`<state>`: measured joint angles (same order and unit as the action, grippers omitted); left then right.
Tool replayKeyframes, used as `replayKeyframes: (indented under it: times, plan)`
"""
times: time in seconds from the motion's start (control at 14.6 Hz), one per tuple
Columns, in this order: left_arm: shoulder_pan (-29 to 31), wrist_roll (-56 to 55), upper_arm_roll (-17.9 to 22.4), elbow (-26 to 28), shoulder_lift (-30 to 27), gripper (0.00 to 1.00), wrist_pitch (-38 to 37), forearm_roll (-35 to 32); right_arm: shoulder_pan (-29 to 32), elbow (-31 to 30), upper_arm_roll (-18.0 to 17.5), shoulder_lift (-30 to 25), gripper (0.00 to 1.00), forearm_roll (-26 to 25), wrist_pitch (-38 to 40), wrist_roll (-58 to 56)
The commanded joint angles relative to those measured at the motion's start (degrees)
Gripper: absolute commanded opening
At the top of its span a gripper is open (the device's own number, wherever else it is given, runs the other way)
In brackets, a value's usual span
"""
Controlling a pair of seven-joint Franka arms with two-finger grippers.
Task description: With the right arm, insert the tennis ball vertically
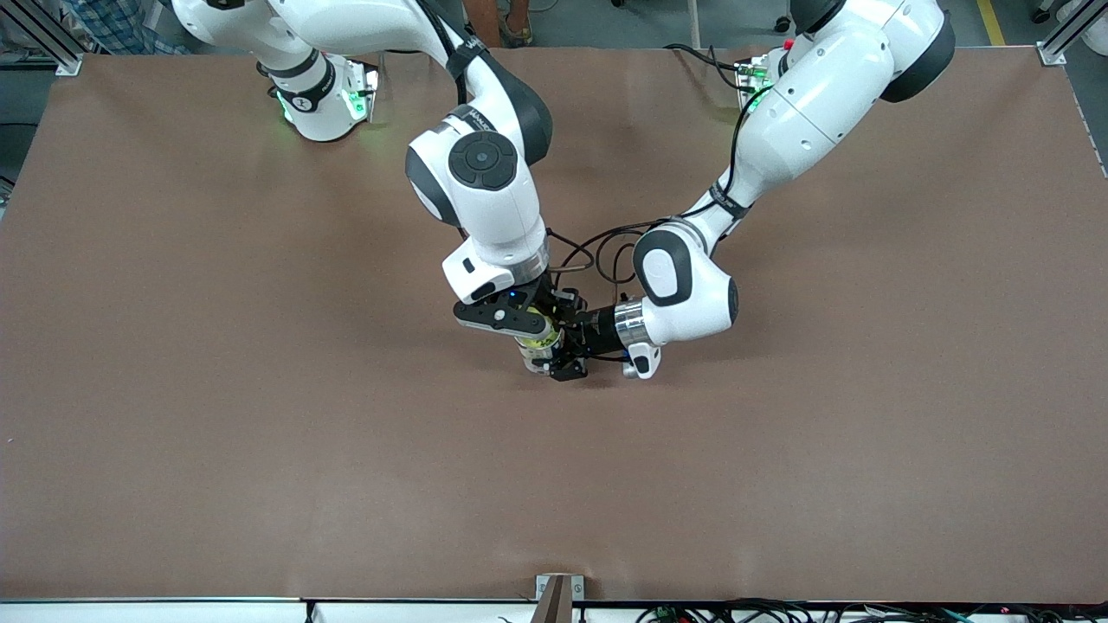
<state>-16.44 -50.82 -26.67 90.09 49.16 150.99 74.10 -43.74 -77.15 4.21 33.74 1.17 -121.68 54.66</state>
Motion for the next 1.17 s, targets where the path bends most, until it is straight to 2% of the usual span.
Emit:
replayKeyframes:
  times: [0.0, 0.07, 0.21, 0.55, 0.69, 0.82, 0.96, 1.03, 1.1]
  plan:
    - [-0.88, -0.16, 0.56, 0.88, -1.17, 0.69, 1.23, 0.96, -0.39, 0.94, 0.54, 0.27, 0.52, -0.74, -0.05, -0.08]
    - [-0.88, -0.16, 0.56, 0.88, -1.17, 0.69, 1.23, 0.96, -0.47, 0.94, 0.54, 0.27, 0.65, -0.73, 0.03, 0.01]
    - [-0.88, -0.24, 0.56, 0.88, -1.17, 0.7, 1.23, 0.96, -0.47, 0.94, 0.54, 0.27, 1.0, -0.82, 0.04, 0.09]
    - [-0.88, -0.24, 0.56, 0.97, -1.17, 0.7, 1.67, 0.96, -0.47, 1.12, 0.62, 0.1, 1.0, -1.0, 0.38, -0.26]
    - [-0.97, -0.16, 0.56, 0.97, -1.17, 0.73, 1.76, 0.96, -0.21, 1.12, 0.71, -0.61, 1.0, -0.82, 1.0, -0.43]
    - [-0.97, -0.07, 0.56, 0.97, -1.08, 0.75, 1.67, 0.87, 0.32, 1.12, 0.8, -2.79, 1.0, -0.82, 5.63, -0.61]
    - [-0.97, 0.11, 0.56, 0.97, -1.08, 0.83, 1.76, 0.87, 0.58, 0.95, 1.06, -4.73, 1.0, -0.82, 11.69, -2.0]
    - [-0.97, 0.11, 0.56, 0.97, -1.08, 1.0, 1.67, 0.87, 1.54, 0.86, 1.06, -6.65, 1.0, -0.82, 16.77, -3.75]
    - [-0.97, 0.11, 0.56, 0.97, -1.08, 1.0, 1.76, 0.87, 2.77, 0.86, 1.06, -8.41, 1.0, -0.82, 20.74, -5.6]
